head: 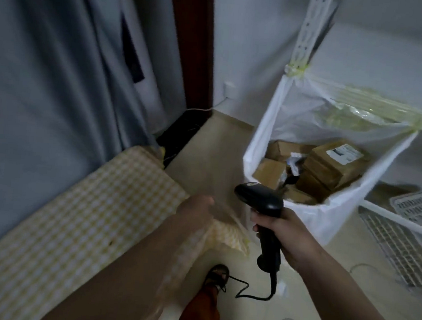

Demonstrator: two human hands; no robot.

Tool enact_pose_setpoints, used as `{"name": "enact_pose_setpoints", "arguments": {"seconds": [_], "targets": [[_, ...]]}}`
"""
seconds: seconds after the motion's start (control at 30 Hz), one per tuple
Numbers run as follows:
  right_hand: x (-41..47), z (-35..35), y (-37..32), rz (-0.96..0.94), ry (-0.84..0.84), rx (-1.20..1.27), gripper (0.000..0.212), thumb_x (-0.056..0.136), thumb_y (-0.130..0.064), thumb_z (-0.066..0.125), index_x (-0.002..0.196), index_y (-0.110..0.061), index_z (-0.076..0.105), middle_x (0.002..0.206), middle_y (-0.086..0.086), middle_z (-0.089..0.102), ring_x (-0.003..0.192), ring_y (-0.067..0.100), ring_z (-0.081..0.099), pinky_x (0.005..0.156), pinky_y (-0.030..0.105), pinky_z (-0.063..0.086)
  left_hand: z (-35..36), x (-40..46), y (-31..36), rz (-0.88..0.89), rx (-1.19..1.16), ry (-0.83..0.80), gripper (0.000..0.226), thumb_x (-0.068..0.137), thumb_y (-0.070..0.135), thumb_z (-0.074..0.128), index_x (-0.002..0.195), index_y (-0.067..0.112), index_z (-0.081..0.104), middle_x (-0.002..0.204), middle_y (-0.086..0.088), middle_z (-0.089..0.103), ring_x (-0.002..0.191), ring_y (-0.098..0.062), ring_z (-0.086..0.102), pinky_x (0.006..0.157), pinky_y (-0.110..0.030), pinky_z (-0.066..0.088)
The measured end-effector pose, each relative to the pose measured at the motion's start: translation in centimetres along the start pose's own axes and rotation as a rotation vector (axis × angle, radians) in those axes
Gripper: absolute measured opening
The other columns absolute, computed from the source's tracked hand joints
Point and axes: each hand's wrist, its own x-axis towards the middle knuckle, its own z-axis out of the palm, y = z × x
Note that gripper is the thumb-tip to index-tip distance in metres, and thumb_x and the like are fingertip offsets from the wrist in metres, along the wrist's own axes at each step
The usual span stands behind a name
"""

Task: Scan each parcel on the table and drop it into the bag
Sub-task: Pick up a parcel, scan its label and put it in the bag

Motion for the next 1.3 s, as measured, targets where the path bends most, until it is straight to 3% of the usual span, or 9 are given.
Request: {"name": "enact_pose_setpoints", "arguments": {"seconds": [0.2,0.4,0.57,0.7,0.87,1.07,1.2,1.3], "targets": [[-4.8,8.9,2.0,-0.019,-0.264,-0.113,0.016,0.081,-0.008,0.071,0.095,-0.003,0.068,0.075,0.011,0.061,0.073,0.023,0.059,0.073,0.035,0.047,2.4,-13.7,-10.6,-0.252,-0.124,0.113,0.048,0.097,0.029,0.055,0.143,0.019,0.044,0.152,-0.002,0.038,0.139,-0.017,0.036,0.109,-0.024,0.03],[-9.2,19.3,3.5,-0.052,-0.553,-0.311,0.022,0.082,-0.01,0.072,0.101,-0.001,0.067,0.077,0.01,0.062,0.076,0.025,0.06,0.075,0.039,0.048,3.9,-26.2,-19.2,-0.505,-0.22,0.227,0.048,0.095,0.031,0.055,0.142,0.022,0.047,0.152,0.001,0.038,0.137,-0.018,0.04,0.106,-0.026,0.036],[-13.3,27.0,6.1,-0.071,-0.775,-0.48,0.025,0.084,-0.012,0.069,0.098,0.008,0.065,0.075,0.011,0.054,0.072,0.026,0.052,0.066,0.031,0.04,5.7,-35.0,-24.5,-0.681,-0.331,0.267,0.049,0.095,0.032,0.057,0.142,0.021,0.045,0.148,-0.001,0.042,0.132,-0.02,0.045,0.103,-0.029,0.041],[-16.7,33.1,8.5,-0.087,-0.901,-0.572,0.026,0.082,-0.016,0.071,0.097,0.005,0.067,0.077,0.012,0.056,0.074,0.027,0.053,0.073,0.036,0.04,7.8,-41.4,-29.0,-0.801,-0.415,0.304,0.051,0.094,0.035,0.059,0.141,0.022,0.046,0.146,0.0,0.044,0.13,-0.018,0.047,0.101,-0.029,0.041],[-21.2,40.6,11.8,-0.098,-0.961,-0.653,0.02,0.08,-0.021,0.074,0.094,-0.007,0.072,0.083,0.01,0.067,0.082,0.026,0.065,0.085,0.041,0.048,9.8,-48.4,-34.6,-0.885,-0.483,0.31,0.051,0.095,0.037,0.057,0.142,0.021,0.044,0.147,-0.002,0.042,0.132,-0.02,0.044,0.101,-0.03,0.04],[-26.9,50.2,15.1,-0.089,-1.013,-0.753,0.016,0.083,-0.014,0.07,0.093,-0.002,0.07,0.078,0.012,0.059,0.075,0.026,0.056,0.072,0.033,0.041,11.2,-56.0,-42.5,-0.947,-0.541,0.354,0.051,0.096,0.037,0.056,0.143,0.021,0.043,0.149,-0.001,0.04,0.136,-0.021,0.039,0.103,-0.029,0.039],[-29.3,56.4,17.4,-0.078,-1.002,-0.8,0.013,0.085,-0.01,0.067,0.091,0.002,0.067,0.075,0.014,0.055,0.072,0.027,0.053,0.068,0.033,0.039,11.9,-59.2,-48.1,-0.989,-0.588,0.344,0.041,0.09,0.037,0.058,0.128,0.021,0.059,0.133,-0.004,0.058,0.118,-0.023,0.056,0.09,-0.028,0.049],[-30.4,60.5,19.6,-0.048,-0.978,-0.838,0.017,0.084,-0.01,0.068,0.094,0.004,0.066,0.075,0.015,0.055,0.072,0.029,0.054,0.069,0.036,0.039,12.5,-61.5,-51.8,-1.016,-0.612,0.326,0.039,0.093,0.037,0.056,0.124,0.014,0.062,0.126,-0.007,0.062,0.114,-0.027,0.059,0.092,-0.032,0.049]]}}
